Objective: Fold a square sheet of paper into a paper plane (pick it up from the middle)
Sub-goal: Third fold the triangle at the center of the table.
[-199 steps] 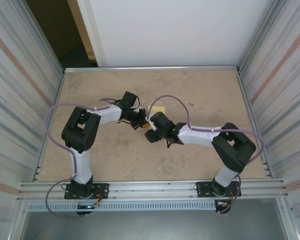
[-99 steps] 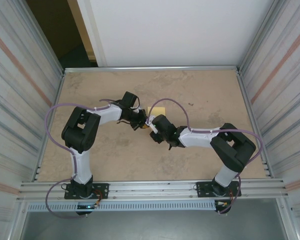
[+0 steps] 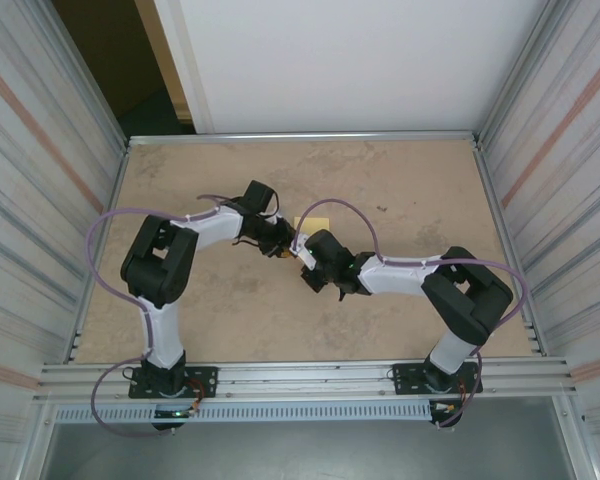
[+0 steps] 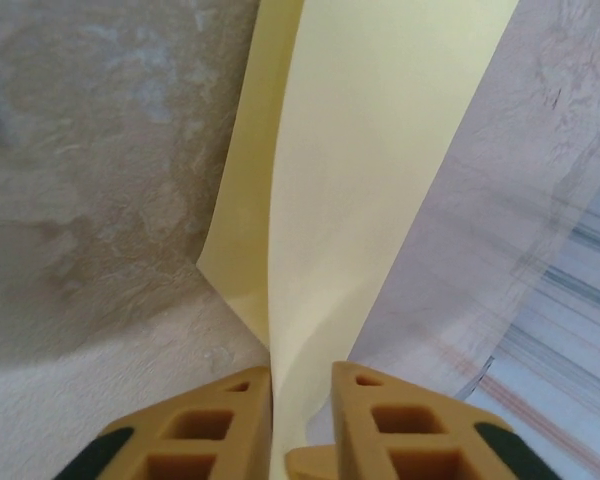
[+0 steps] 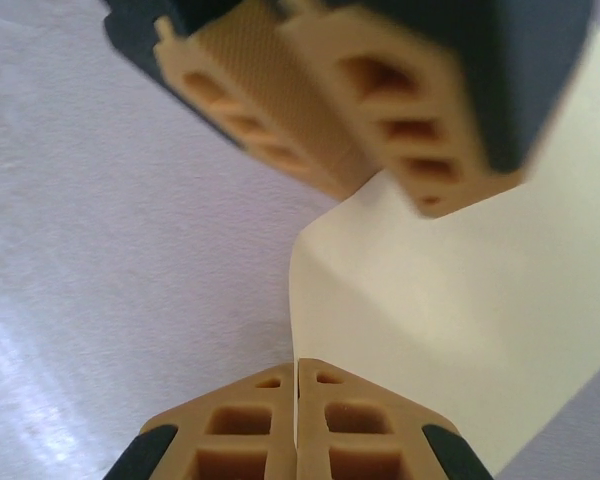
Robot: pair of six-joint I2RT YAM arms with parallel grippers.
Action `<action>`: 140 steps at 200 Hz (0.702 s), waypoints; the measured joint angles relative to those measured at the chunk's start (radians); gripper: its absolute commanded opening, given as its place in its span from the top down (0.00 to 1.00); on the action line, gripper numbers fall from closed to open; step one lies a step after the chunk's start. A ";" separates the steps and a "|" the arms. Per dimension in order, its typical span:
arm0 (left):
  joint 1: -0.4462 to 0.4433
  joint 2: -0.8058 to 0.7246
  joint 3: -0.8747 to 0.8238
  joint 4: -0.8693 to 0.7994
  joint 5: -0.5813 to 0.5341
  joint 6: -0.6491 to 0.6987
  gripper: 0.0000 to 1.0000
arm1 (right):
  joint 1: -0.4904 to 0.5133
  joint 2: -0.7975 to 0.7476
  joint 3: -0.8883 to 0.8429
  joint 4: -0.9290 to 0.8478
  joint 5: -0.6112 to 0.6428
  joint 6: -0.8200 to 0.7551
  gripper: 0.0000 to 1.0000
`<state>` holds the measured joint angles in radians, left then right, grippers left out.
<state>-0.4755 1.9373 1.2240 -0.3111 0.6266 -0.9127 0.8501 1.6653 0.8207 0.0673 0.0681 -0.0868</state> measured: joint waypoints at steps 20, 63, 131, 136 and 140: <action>0.021 -0.031 -0.002 -0.011 -0.027 0.017 0.66 | -0.040 -0.010 -0.001 -0.008 -0.093 0.026 1.00; 0.049 -0.131 -0.009 0.023 -0.077 0.045 0.67 | -0.108 -0.035 -0.024 -0.001 -0.280 0.090 1.00; -0.004 0.015 0.079 0.043 -0.084 0.082 0.82 | -0.124 -0.035 -0.045 0.013 -0.444 0.162 1.00; -0.007 0.031 0.088 0.039 -0.086 0.085 0.82 | -0.127 -0.035 -0.048 0.014 -0.452 0.166 1.00; -0.010 0.042 0.093 0.035 -0.089 0.087 0.83 | -0.130 -0.035 -0.050 0.015 -0.459 0.171 1.00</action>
<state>-0.4850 1.9793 1.3170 -0.2764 0.5377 -0.8261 0.7200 1.6299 0.7704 0.0822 -0.3912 0.0837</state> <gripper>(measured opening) 0.184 0.064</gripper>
